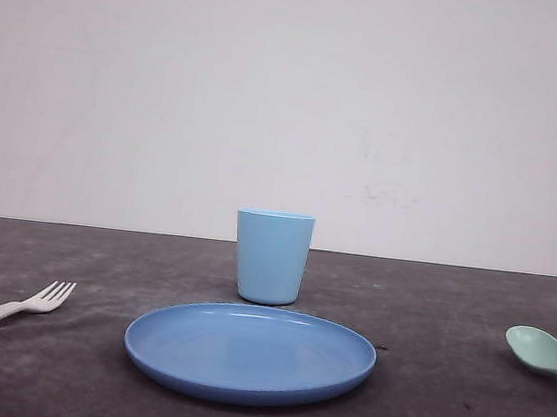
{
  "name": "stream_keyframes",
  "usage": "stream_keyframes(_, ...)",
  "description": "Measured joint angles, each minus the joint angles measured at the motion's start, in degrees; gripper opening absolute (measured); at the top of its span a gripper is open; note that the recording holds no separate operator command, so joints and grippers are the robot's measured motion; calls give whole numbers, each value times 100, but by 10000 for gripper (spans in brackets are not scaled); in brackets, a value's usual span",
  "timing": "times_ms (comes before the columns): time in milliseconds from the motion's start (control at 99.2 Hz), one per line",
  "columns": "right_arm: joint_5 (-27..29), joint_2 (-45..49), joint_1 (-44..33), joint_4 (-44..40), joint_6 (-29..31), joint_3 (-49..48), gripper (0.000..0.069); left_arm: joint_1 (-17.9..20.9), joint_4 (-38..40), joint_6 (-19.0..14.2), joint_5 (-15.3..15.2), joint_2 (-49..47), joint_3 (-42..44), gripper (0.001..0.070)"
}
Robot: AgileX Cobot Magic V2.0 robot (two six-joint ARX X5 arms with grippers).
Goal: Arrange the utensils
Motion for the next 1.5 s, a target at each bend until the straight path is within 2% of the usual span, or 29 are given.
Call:
stream_keyframes(81,-17,52,2,-267,164,529,8,0,44,-275,103,0,378,18)
stream_keyframes(151,-85,208,2,-629,210,990,8,0,-42,-391,114,9,754,18)
stream_keyframes(343,-101,911,2,-1666,114,2282,8,0,-1167,-391,118,448,1875,18)
stream_keyframes(434,-103,1331,2,-2109,-2,2833,8,0,-1869,-201,118,796,2494,18)
stream_keyframes(555,-103,1923,2,-2771,-155,3464,8,0,-2691,245,118,1346,3362,18)
stream_keyframes(716,-98,2599,2,-3287,-476,3985,8,0,-3397,793,118,2155,4183,18)
stream_keyframes(837,-35,3084,2,-3523,-667,4009,8,0,-3630,1040,118,2723,4321,18)
stream_keyframes(1069,660,4068,2,-3777,-1056,4009,8,-118,-3910,1386,68,3748,4319,18)
stream_keyframes(1311,671,4680,2,-3788,-1209,4009,8,-367,-3954,1534,-533,4393,4319,18)
stream_keyframes(1503,669,4809,2,-3810,-1224,4009,8,-378,-3950,1552,-535,4463,4319,18)
